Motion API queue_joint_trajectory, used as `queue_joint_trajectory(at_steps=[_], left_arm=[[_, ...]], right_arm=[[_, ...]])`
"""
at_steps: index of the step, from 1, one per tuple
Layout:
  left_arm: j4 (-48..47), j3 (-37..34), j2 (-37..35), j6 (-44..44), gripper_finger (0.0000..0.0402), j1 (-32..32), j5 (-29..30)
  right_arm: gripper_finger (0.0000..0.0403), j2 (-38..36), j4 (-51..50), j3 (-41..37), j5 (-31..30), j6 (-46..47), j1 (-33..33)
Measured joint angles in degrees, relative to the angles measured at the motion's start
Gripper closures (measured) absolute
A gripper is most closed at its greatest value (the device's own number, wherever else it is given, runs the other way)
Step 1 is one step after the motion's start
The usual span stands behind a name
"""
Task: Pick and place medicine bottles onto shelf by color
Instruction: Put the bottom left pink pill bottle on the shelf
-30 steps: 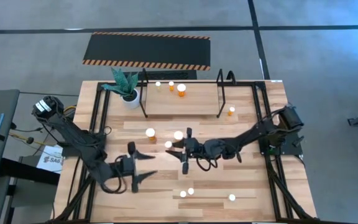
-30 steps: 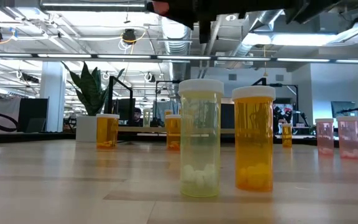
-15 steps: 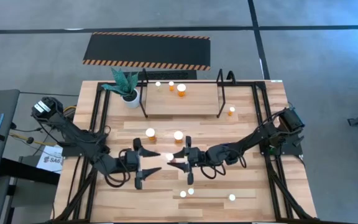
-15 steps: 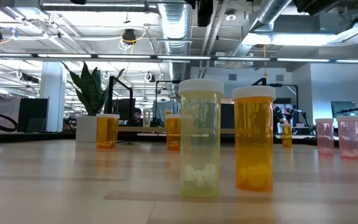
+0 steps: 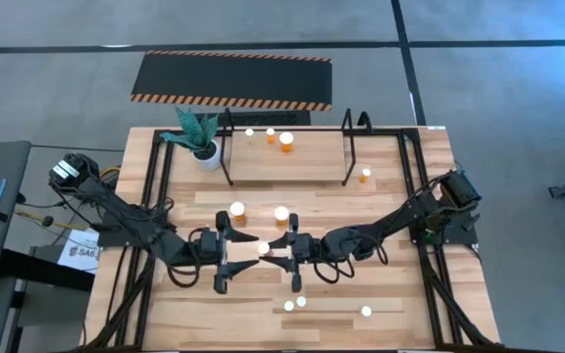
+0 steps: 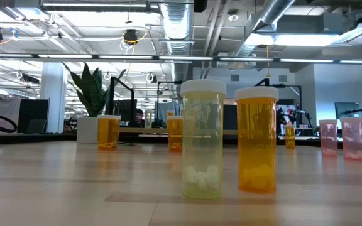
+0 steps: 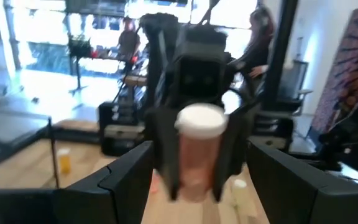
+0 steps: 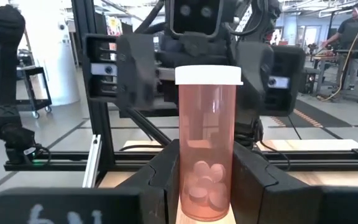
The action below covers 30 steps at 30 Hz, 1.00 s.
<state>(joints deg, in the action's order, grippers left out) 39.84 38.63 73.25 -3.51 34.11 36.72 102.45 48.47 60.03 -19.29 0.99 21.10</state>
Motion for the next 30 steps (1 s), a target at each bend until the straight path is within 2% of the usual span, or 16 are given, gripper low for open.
queue_joint_trajectory(at_steps=[5,11,22,27,30], left_arm=[[0.8,0.0,0.0,0.8,0.0159,-0.8,-0.7],[0.8,0.0,0.0,-0.6,0.0159,-2.8,-4.5],[3.2,0.0,0.0,2.3,0.0159,-3.6,-4.9],[3.4,0.0,0.0,1.7,0.0159,-5.3,-10.1],[3.4,0.0,0.0,1.1,0.0159,-6.5,-11.0]], right_arm=[[0.0278,0.0,0.1,0.0,0.0,0.0,0.0],[0.0278,0.0,0.7,0.0,0.0,0.0,0.0],[0.0278,0.0,1.4,0.0,0.0,0.0,-0.6],[0.0278,0.0,2.2,0.0,-0.1,-0.4,-0.6],[0.0278,0.0,2.5,0.0,-0.1,-1.1,-0.6]])
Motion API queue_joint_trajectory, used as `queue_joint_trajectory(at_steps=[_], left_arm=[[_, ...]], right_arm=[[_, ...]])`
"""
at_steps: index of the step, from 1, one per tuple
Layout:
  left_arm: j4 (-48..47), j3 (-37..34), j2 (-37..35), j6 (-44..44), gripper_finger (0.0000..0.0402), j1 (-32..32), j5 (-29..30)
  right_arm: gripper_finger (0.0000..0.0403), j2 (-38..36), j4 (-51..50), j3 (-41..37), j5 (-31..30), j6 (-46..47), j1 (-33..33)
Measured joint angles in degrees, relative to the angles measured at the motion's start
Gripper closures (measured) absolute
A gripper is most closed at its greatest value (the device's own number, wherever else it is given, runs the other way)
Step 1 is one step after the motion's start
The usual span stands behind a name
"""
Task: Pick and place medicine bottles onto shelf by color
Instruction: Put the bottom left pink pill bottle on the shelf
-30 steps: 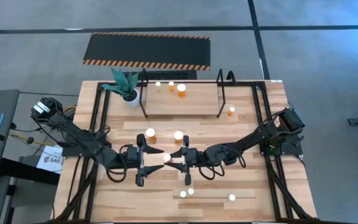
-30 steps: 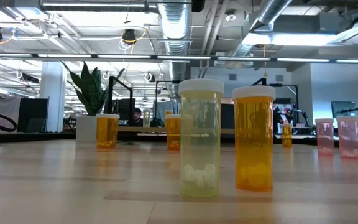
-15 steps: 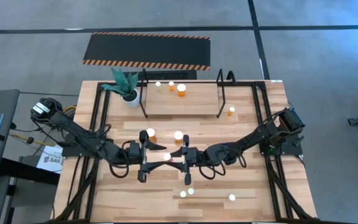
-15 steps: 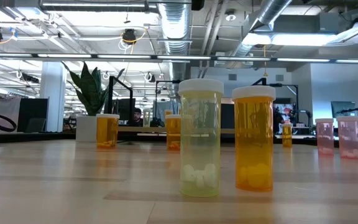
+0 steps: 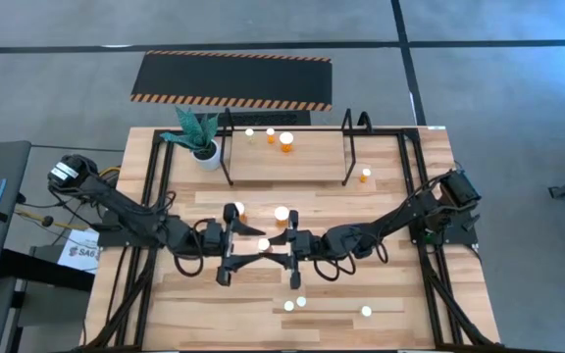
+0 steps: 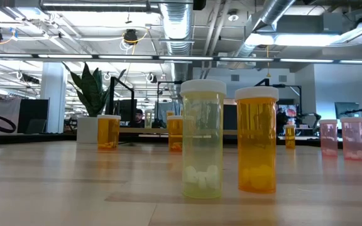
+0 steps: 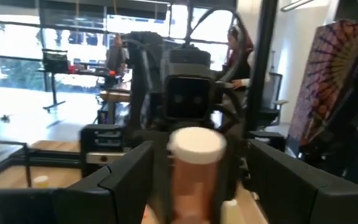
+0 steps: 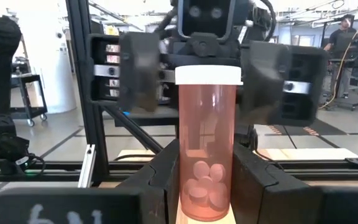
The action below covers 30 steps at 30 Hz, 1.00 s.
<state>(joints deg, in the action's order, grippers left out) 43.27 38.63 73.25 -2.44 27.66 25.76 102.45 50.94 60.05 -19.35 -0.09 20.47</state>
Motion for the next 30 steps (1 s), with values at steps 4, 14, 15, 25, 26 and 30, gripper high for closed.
queue_joint_trajectory(at_steps=[4,14,15,25,26,30], left_arm=[[0.3,0.0,0.0,-0.1,0.0159,-0.8,-0.1],[1.5,0.0,0.0,1.3,0.0159,-1.4,-1.3],[1.5,0.0,0.0,1.3,0.0159,-1.4,-1.3],[1.7,0.0,0.0,2.2,0.0208,-1.4,-1.1],[1.7,0.0,0.0,2.2,0.022,-1.4,-1.3],[1.7,0.0,0.0,2.2,0.0261,-1.4,-3.1]], right_arm=[[0.0278,0.0,1.6,0.0,0.0,-0.8,-0.1],[0.0278,0.0,-2.6,2.8,0.0,-2.4,-0.8],[0.0278,0.0,-2.9,3.0,0.0,-2.9,-0.7],[0.0278,0.0,-2.5,3.0,0.0,-3.0,-0.7],[0.0278,0.0,-2.5,3.0,0.0,-3.0,-0.7],[0.0278,0.0,-2.5,3.0,0.0,-3.0,-0.7]])
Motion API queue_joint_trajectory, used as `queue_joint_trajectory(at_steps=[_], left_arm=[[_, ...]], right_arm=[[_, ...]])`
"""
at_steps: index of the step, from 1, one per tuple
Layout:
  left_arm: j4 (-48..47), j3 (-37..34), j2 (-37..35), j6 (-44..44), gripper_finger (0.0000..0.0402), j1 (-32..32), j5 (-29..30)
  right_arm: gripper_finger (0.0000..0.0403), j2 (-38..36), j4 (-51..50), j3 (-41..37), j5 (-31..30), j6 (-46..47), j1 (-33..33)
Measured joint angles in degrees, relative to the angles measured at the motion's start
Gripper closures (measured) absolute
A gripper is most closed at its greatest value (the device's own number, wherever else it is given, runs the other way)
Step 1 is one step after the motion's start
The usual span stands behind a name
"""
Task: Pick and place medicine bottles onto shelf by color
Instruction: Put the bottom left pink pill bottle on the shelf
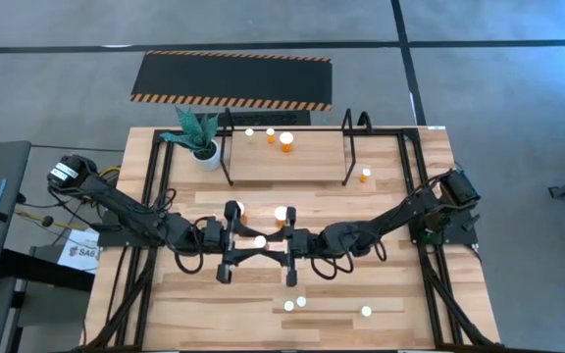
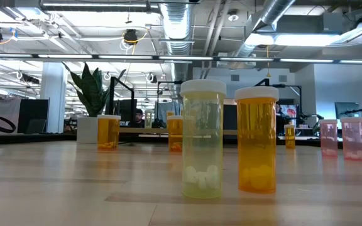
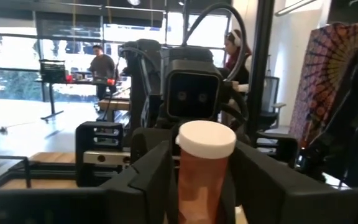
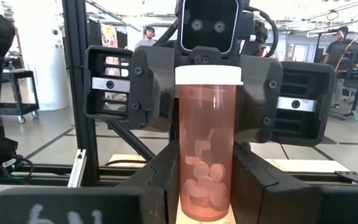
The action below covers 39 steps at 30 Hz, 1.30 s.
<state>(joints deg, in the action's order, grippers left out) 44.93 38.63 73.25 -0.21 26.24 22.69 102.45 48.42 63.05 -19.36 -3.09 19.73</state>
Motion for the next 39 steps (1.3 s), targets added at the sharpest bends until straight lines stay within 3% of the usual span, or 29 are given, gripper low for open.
queue_joint_trajectory(at_steps=[9,14,18,21,26,31,35,39], left_arm=[[-0.3,0.0,0.0,0.2,0.0324,0.0,-0.4],[-0.7,0.0,0.0,0.2,0.0323,0.0,-0.4],[-0.2,0.0,0.0,0.0,0.0318,0.0,0.1],[-0.3,0.0,0.0,0.0,0.0319,0.0,0.5],[-0.3,0.0,0.0,1.4,0.0318,0.0,1.8],[-0.3,0.0,0.3,3.2,0.0318,-1.3,4.8],[2.8,0.0,5.1,0.8,0.0318,-5.1,2.8],[10.4,0.0,12.6,0.7,0.0318,-8.6,2.1]], right_arm=[[0.0278,0.0,-0.5,0.0,0.0,0.2,0.0],[0.0271,0.0,-1.5,0.0,0.0,0.2,0.0],[0.0244,-0.1,-3.0,0.0,-0.1,0.0,0.0],[0.0214,-2.2,-9.2,0.0,-0.3,0.8,0.0],[0.0168,-11.7,-32.1,0.0,-2.1,8.4,0.1],[0.0154,-21.9,-52.2,0.0,-2.3,18.1,0.1],[0.0154,-26.9,-58.5,0.0,-4.4,21.1,0.6],[0.0154,-30.0,-60.5,0.0,-10.4,21.3,2.7]])
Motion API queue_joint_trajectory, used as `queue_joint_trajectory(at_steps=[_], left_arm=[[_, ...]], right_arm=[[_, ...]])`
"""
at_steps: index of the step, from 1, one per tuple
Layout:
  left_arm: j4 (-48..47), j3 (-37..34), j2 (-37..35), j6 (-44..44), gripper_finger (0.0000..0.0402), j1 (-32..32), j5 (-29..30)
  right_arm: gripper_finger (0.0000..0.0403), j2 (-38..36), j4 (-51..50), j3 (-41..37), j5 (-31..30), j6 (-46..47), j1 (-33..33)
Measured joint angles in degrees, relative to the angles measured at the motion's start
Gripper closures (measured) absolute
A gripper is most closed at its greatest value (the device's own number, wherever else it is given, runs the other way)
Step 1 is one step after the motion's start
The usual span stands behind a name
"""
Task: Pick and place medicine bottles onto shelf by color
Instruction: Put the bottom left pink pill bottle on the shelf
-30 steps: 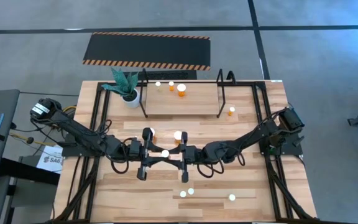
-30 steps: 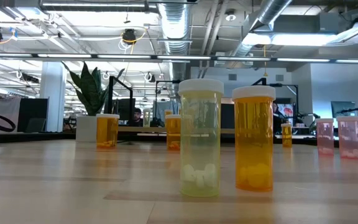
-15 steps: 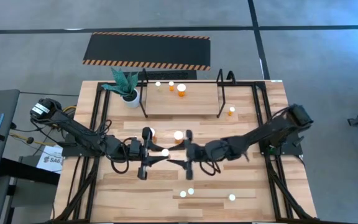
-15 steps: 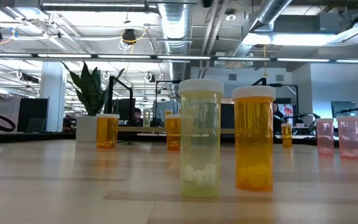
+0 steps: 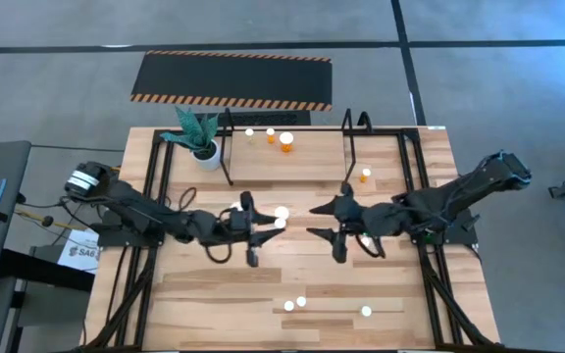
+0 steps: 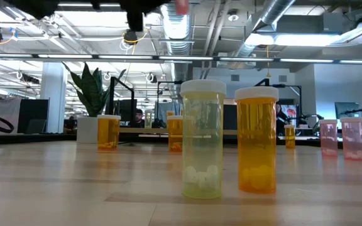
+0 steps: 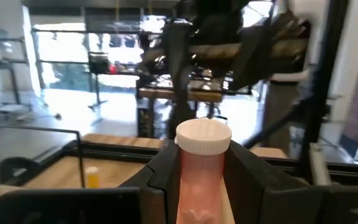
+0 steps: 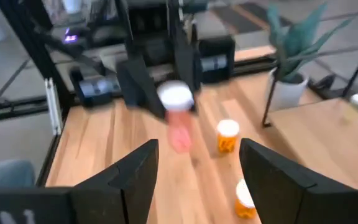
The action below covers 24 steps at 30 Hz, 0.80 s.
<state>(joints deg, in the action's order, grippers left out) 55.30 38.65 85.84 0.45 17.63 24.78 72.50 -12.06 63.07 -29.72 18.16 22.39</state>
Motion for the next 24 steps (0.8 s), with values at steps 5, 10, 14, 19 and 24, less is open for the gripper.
queue_joint_trajectory(at_steps=[5,10,14,19,24], left_arm=[[6.3,2.3,7.6,2.6,0.0317,-3.8,0.0],[6.3,7.0,15.2,1.4,0.0317,-7.1,1.2],[6.3,11.1,19.9,1.8,0.0317,-9.1,3.8],[6.2,15.0,24.0,0.3,0.0317,-11.5,7.6],[5.7,15.9,25.1,-1.1,0.0317,-14.7,10.0]], right_arm=[[0.0154,-0.5,-1.7,0.0,-7.8,0.1,3.0],[0.0154,1.0,-2.8,0.0,-9.9,4.1,3.9],[0.0154,2.7,-3.5,0.0,-11.7,7.0,3.8],[0.0154,3.7,-5.9,0.0,-14.3,8.8,3.9],[0.0154,1.1,-10.2,-0.1,-16.9,7.2,3.3]])
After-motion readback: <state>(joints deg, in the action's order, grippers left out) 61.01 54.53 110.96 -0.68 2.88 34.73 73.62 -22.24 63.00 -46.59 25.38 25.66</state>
